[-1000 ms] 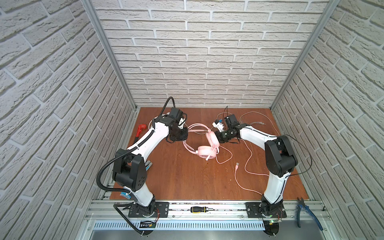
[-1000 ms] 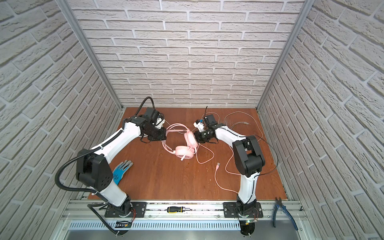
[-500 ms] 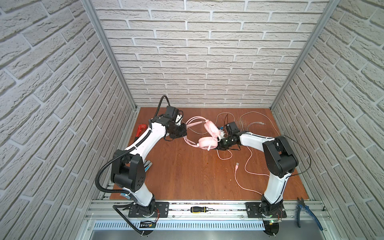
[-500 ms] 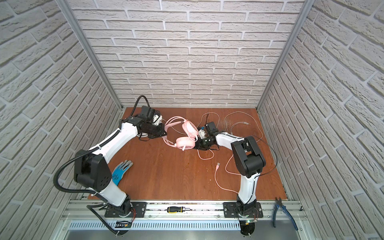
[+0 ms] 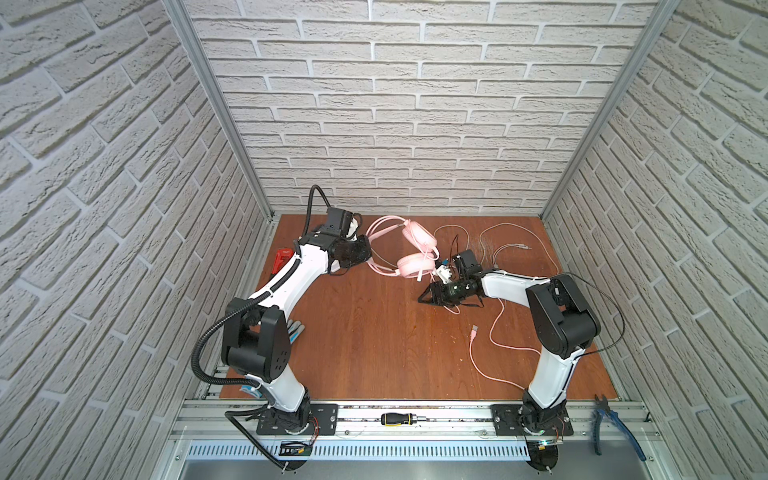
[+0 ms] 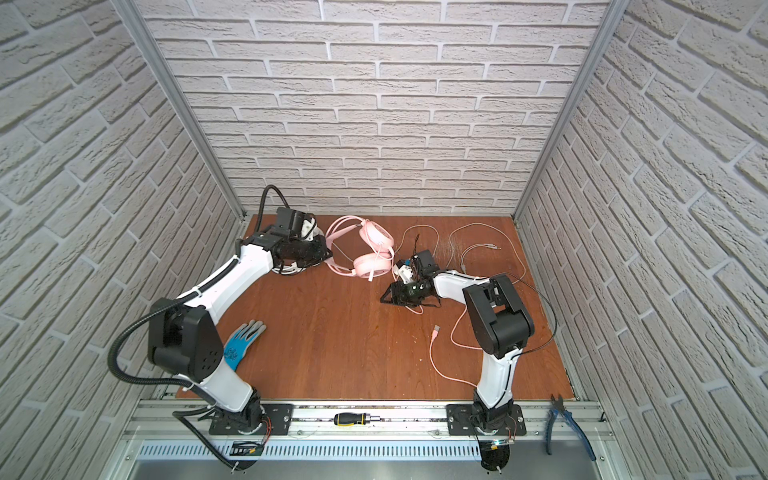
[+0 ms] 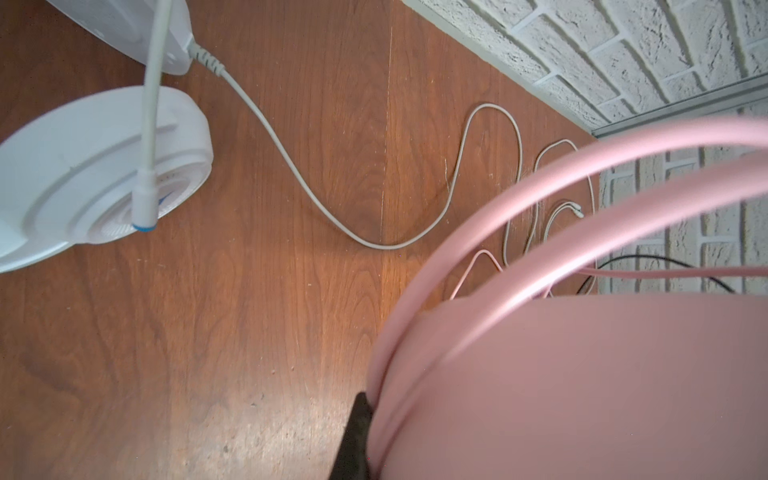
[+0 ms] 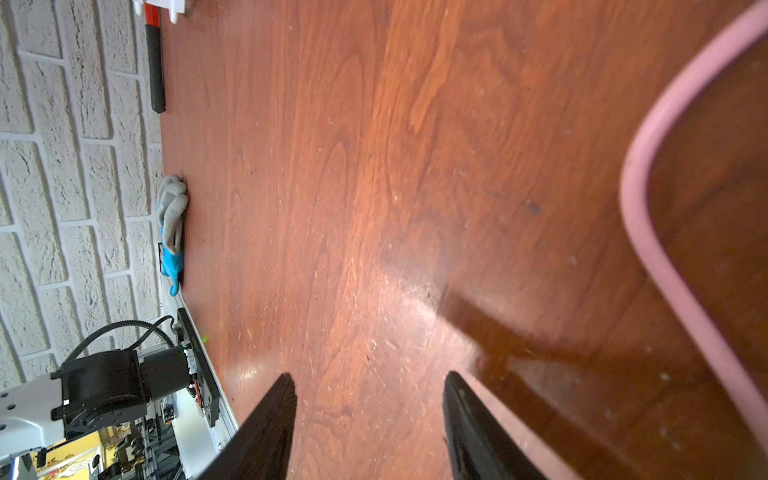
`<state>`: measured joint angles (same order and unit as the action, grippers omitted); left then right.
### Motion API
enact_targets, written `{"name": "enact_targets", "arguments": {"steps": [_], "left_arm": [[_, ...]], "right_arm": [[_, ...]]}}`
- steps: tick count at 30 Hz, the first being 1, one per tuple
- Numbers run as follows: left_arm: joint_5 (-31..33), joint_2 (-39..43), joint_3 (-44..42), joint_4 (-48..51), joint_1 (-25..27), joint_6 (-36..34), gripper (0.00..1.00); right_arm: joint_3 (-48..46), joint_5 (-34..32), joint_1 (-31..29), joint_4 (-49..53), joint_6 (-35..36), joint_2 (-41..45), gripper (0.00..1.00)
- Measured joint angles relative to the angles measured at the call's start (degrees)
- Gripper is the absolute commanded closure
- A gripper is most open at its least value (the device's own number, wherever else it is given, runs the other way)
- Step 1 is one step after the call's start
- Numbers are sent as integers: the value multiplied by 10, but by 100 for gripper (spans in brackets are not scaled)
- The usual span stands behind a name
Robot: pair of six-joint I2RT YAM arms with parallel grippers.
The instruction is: Wrap the headphones
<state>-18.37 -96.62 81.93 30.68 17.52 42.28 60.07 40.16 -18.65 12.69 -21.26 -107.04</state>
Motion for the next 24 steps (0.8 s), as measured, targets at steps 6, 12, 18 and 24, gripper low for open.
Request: {"name": "enact_targets", "arguments": {"steps": [6, 12, 18, 24], "left_arm": [[4, -79, 89, -7, -4, -1, 100], [4, -99, 116, -8, -20, 1, 100], [3, -98, 107, -15, -28, 14, 100], [1, -98, 86, -10, -26, 19, 100]], "right_arm": [[-7, 0, 0, 7, 12, 1, 42], [-18, -1, 0, 13, 29, 12, 46], [-18, 3, 0, 14, 40, 12, 54], [-18, 5, 0, 15, 45, 12, 76]]}}
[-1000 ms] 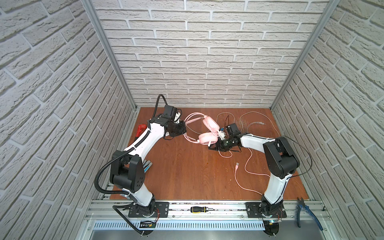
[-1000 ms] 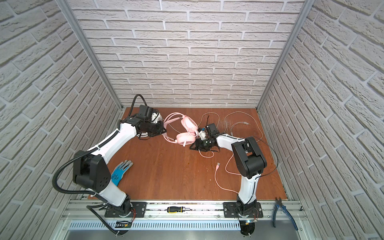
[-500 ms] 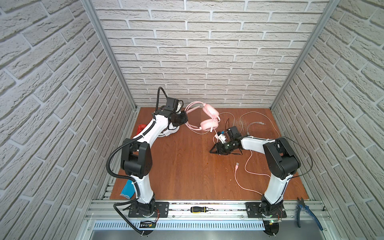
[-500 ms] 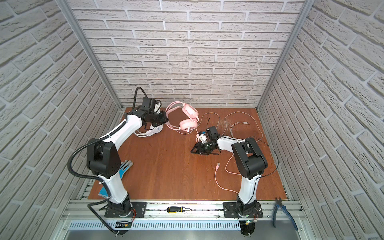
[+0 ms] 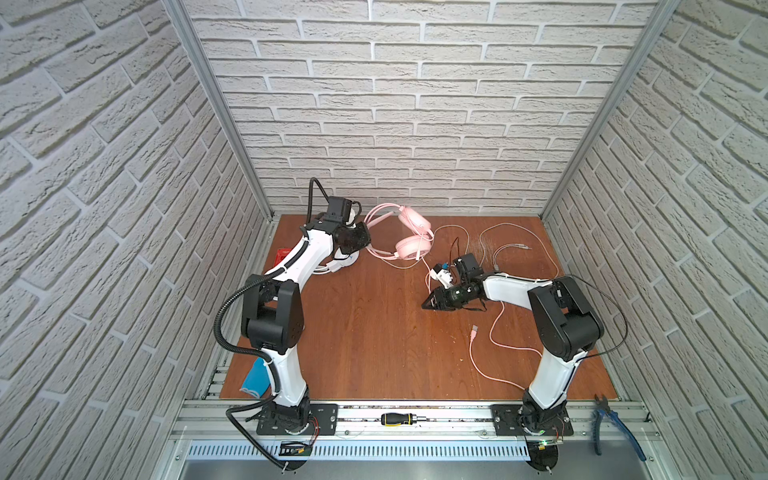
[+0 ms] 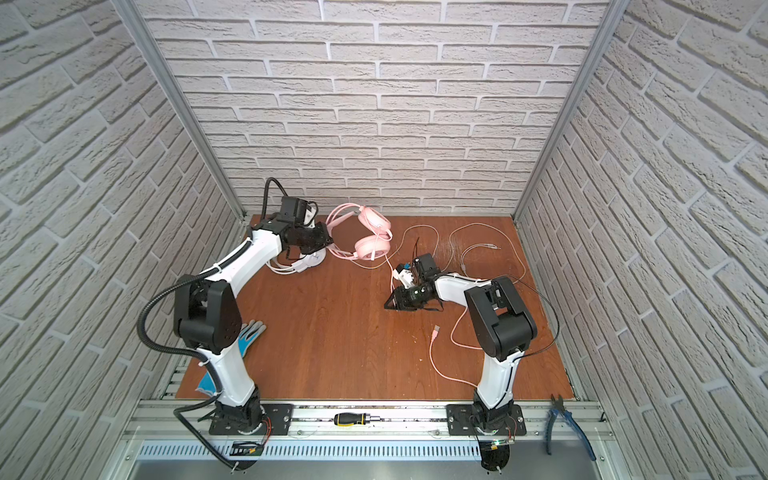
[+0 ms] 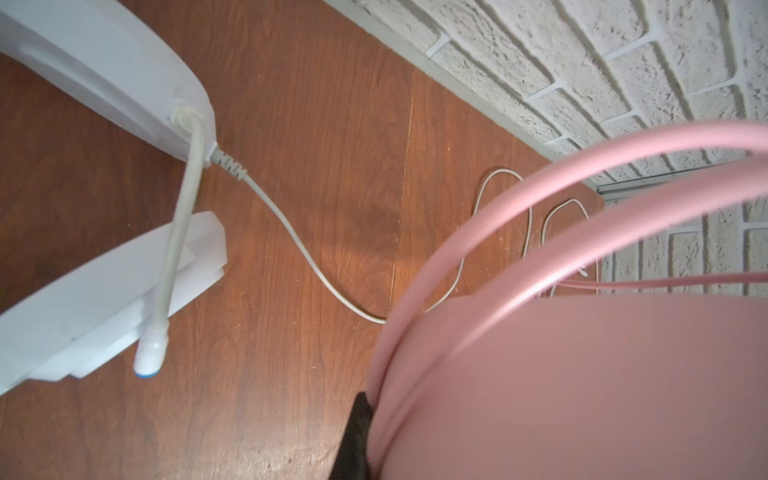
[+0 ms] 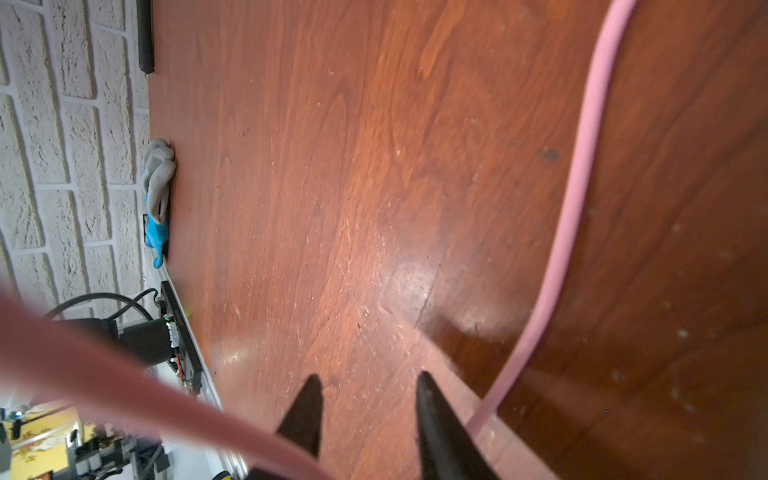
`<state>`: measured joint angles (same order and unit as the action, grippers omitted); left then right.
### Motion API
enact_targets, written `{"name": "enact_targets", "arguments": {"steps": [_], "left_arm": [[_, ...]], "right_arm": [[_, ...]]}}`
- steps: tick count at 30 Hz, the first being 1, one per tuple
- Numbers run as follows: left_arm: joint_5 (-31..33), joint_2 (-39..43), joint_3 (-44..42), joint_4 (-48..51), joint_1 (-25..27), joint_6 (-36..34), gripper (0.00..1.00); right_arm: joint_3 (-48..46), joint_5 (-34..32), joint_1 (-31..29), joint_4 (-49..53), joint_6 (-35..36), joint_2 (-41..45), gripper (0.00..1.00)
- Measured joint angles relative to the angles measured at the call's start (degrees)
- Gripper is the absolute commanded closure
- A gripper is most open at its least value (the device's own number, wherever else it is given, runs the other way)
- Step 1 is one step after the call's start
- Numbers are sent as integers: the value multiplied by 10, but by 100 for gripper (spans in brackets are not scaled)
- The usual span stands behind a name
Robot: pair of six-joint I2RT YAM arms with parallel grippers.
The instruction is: Wrap the headphones
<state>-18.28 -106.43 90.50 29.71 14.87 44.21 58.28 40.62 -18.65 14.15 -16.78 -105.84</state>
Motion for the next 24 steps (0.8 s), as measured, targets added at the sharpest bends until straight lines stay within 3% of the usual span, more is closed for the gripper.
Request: {"name": "enact_targets", "arguments": {"steps": [5, 15, 24], "left_arm": [[1, 0, 0, 4, 0, 10, 100], [21, 0, 0, 22, -2, 30, 100], [50, 0, 0, 43, -6, 60, 100]], "right_arm": [[0, 0, -2, 4, 9, 2, 94], [0, -10, -21, 71, 64, 90, 94], [14, -59, -60, 168, 138, 163, 94]]}}
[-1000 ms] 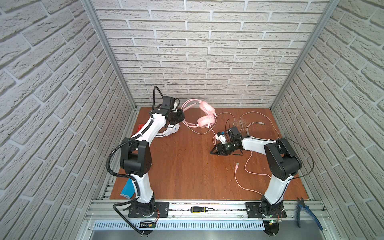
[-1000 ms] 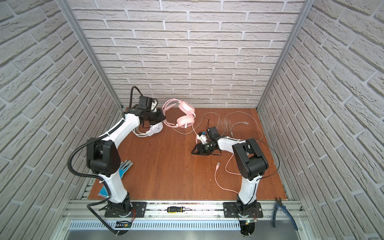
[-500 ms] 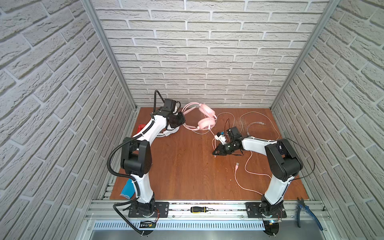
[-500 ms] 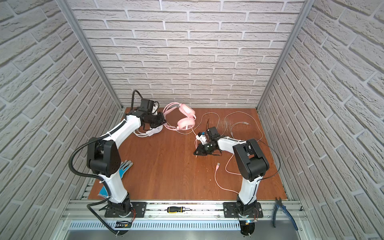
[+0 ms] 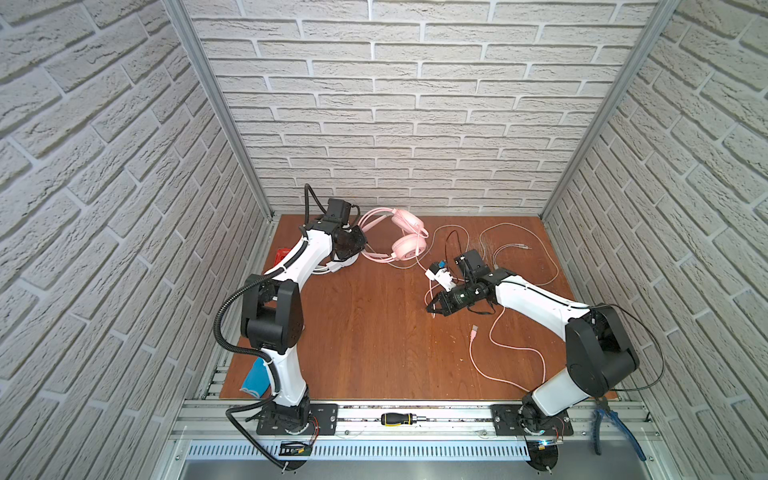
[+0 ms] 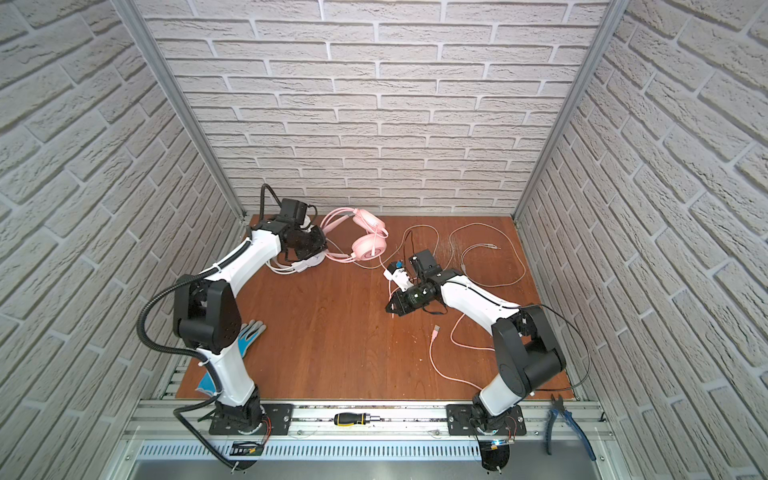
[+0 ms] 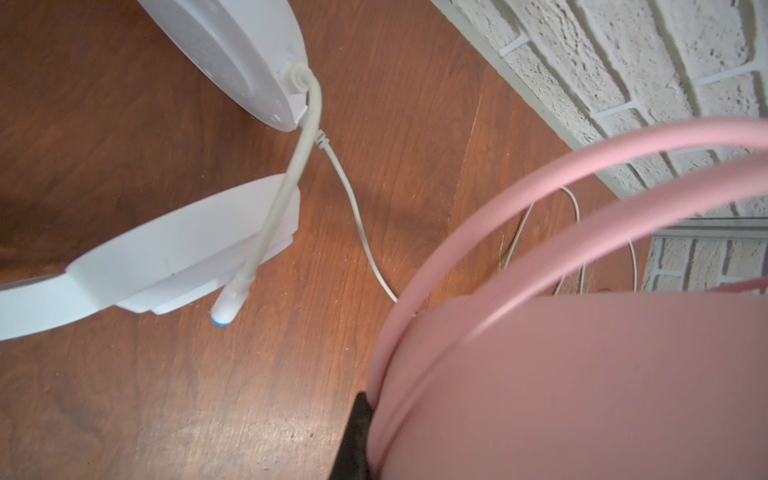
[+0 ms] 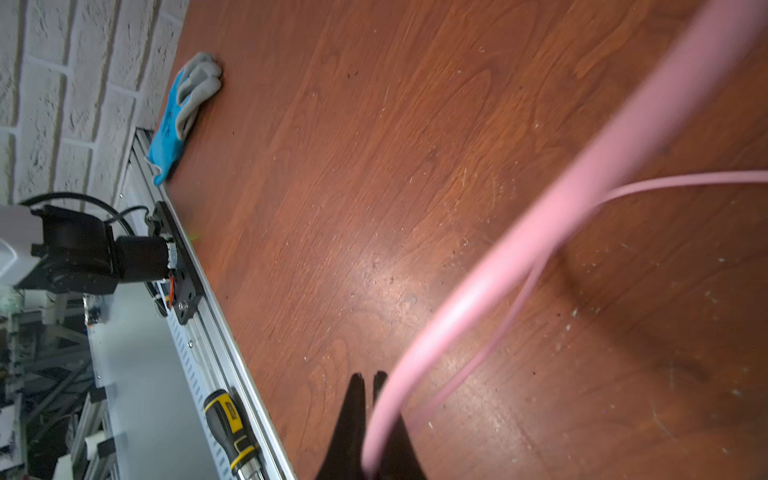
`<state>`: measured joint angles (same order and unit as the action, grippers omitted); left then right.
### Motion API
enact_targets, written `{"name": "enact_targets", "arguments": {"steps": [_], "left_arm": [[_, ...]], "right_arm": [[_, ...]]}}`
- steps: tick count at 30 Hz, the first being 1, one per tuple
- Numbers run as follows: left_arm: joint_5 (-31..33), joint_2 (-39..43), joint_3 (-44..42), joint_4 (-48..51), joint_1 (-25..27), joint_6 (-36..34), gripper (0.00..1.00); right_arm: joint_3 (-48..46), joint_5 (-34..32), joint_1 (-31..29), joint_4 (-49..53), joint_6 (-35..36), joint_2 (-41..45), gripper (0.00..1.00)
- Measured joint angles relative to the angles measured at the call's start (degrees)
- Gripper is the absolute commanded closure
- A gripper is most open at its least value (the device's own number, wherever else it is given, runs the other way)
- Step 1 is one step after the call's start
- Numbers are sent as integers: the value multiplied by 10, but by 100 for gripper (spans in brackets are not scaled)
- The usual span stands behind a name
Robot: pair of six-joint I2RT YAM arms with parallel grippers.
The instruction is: Wrap the headphones
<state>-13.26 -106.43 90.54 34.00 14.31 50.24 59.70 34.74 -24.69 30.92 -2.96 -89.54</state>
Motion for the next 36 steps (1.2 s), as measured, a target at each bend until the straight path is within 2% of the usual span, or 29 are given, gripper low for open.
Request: {"name": "enact_targets", "arguments": {"steps": [6, 16, 25, 36], "left_arm": [[5, 0, 0, 1, 0, 20, 100], [25, 0, 4, 23, 3, 23, 100], [60, -7, 19, 68, 22, 3, 100], [98, -16, 25, 124, 50, -37, 100]], "right_arm": [[26, -36, -36, 63, 47, 22, 94], [129, -100, -99, 152, 105, -4, 94], [244, -142, -125, 237, 162, -45, 94], [351, -169, -129, 322, 235, -90, 94]]}}
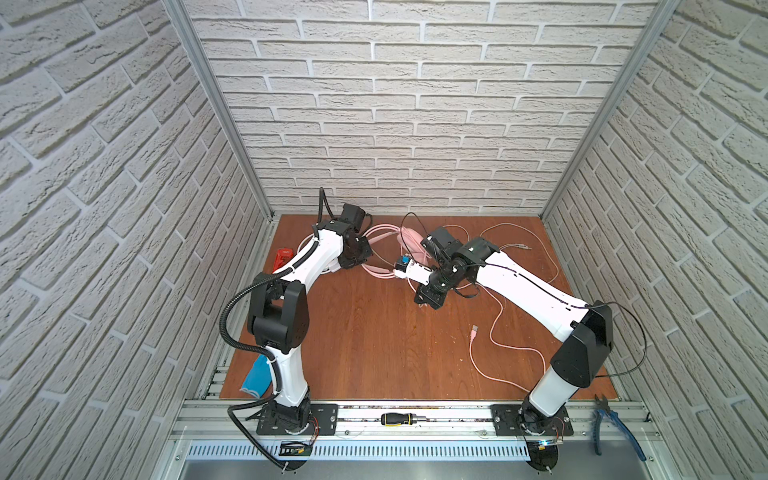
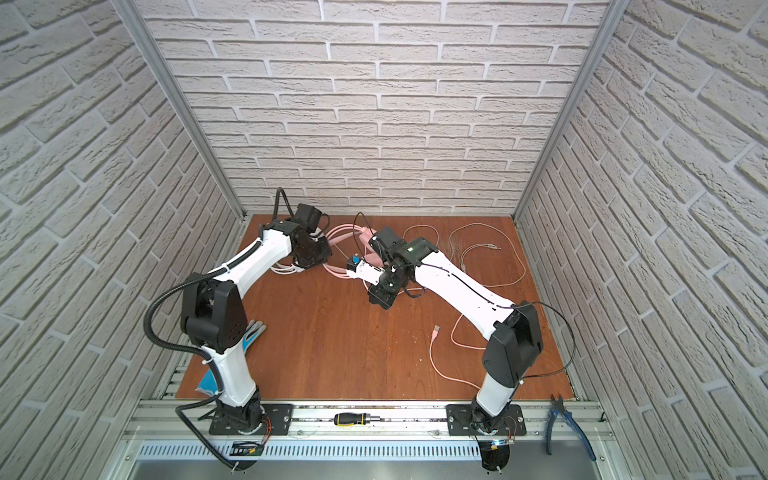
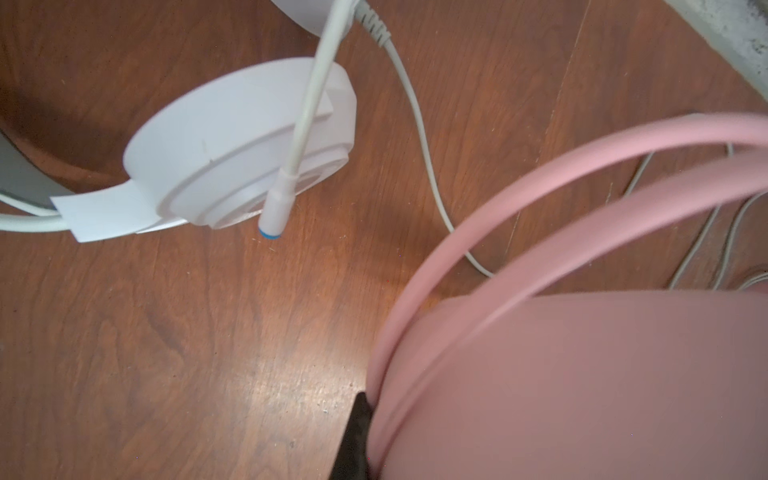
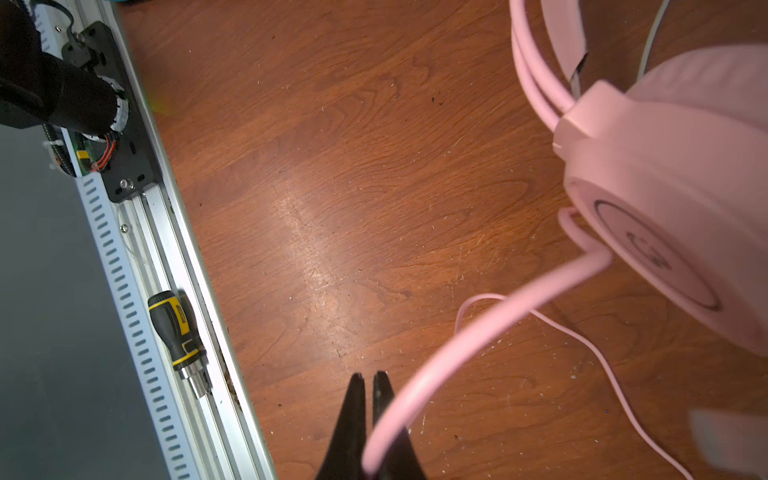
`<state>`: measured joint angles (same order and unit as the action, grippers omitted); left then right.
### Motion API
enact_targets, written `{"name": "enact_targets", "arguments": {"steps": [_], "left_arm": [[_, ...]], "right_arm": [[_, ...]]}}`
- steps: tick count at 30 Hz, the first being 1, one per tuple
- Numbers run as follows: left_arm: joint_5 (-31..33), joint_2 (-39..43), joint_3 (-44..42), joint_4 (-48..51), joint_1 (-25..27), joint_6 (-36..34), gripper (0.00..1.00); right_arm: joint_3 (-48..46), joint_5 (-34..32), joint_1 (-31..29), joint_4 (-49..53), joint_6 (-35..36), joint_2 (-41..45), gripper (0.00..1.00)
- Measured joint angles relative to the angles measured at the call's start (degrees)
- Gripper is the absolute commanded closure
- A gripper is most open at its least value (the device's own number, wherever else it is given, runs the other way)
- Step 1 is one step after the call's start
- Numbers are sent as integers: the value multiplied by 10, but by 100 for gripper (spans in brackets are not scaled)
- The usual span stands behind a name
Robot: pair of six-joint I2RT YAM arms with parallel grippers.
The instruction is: Wrap the headphones
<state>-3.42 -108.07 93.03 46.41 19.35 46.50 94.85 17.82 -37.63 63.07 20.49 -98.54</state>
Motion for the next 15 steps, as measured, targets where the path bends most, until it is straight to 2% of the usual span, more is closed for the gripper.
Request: {"name": "enact_targets", "arguments": {"steps": [6, 15], "left_arm": [[2, -2, 0, 4, 6, -22, 100], [12, -25, 0, 35, 17, -60, 100]], "right_arm": [[63, -15, -1, 58, 42, -43, 94], [130, -76, -3, 127, 96, -75, 95]]}}
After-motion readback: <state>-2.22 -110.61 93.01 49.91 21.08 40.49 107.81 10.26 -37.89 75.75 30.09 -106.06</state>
